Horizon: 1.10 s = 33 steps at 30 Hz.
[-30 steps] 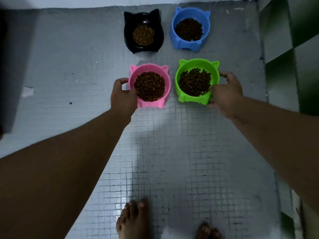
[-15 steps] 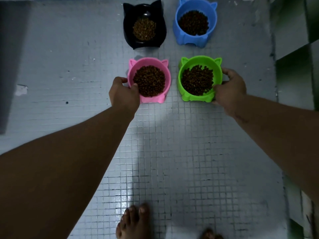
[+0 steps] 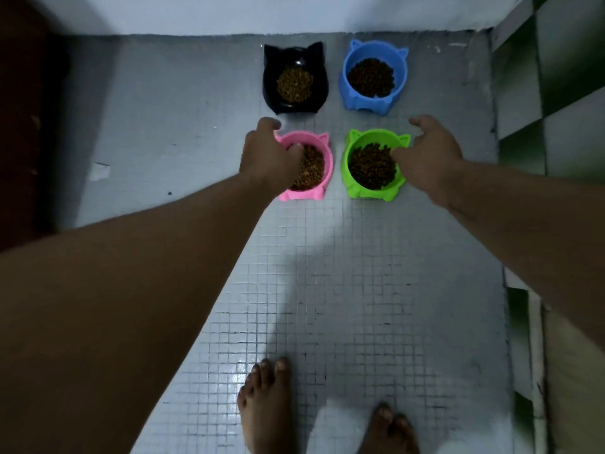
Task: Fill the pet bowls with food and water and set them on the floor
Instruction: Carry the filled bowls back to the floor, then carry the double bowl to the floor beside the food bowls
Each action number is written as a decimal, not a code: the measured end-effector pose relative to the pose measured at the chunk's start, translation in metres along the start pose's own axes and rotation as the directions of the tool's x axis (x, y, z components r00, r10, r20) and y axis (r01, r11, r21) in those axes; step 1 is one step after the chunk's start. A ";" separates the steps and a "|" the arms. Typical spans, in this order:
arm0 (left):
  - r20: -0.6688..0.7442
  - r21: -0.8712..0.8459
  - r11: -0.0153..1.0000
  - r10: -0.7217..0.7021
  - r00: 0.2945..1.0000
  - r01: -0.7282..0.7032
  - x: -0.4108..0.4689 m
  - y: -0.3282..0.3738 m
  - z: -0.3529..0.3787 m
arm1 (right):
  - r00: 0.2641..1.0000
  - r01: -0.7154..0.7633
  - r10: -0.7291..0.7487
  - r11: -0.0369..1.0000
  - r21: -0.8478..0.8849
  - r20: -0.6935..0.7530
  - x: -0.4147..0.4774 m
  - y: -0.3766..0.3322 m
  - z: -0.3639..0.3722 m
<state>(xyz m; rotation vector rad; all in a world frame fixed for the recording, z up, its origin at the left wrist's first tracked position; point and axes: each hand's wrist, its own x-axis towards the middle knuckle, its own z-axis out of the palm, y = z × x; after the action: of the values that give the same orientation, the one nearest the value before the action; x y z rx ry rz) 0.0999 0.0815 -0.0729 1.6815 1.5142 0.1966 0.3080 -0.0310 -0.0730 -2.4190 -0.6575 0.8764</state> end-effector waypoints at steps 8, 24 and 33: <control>-0.027 -0.025 0.976 0.217 0.976 -0.217 -0.066 0.120 -0.092 | 0.967 0.253 -0.253 0.967 0.034 -0.013 -0.072 -0.113 -0.106; 0.002 -0.091 0.951 0.296 0.955 -0.295 -0.331 0.302 -0.286 | 0.960 0.276 -0.256 0.933 0.231 -0.115 -0.363 -0.235 -0.369; 0.102 -0.136 0.897 0.434 0.895 -0.419 -0.505 0.291 -0.346 | 0.947 0.275 -0.194 0.902 0.332 -0.256 -0.554 -0.220 -0.386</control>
<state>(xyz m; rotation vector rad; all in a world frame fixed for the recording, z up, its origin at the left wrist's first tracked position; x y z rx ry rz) -0.0254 -0.1734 0.5422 1.8802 1.0010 0.3886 0.1350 -0.2880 0.5661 -2.0122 -0.6256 0.5640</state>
